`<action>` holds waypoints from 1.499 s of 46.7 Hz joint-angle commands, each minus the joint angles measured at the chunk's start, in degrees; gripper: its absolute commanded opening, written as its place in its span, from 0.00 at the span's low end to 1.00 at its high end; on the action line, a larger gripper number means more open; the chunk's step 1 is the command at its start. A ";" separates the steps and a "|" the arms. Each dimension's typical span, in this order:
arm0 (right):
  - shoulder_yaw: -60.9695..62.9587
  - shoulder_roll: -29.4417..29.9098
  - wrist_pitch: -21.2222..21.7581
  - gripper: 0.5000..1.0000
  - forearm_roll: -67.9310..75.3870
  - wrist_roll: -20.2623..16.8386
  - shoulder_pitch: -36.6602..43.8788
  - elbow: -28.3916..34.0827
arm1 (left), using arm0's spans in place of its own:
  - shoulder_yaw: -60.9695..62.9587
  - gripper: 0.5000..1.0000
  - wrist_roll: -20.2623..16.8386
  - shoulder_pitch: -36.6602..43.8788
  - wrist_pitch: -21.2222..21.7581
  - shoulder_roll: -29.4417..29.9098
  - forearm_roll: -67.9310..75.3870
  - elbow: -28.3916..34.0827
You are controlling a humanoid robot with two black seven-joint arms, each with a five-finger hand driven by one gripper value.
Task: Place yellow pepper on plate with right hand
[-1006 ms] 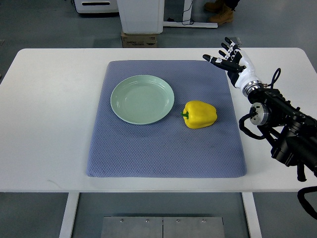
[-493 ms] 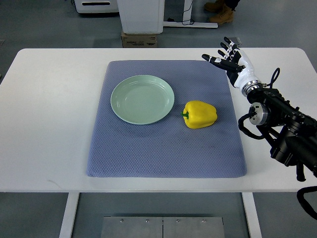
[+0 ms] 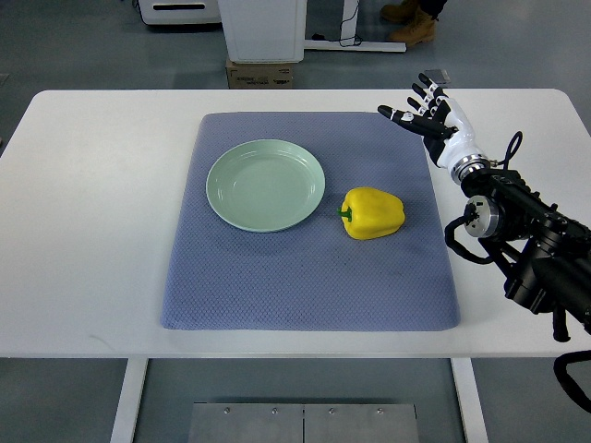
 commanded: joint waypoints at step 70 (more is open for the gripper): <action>-17.57 -11.60 4.74 1.00 -1.84 3.97 2.98 8.66 | 0.00 1.00 0.00 -0.06 -0.02 0.00 -0.02 -0.04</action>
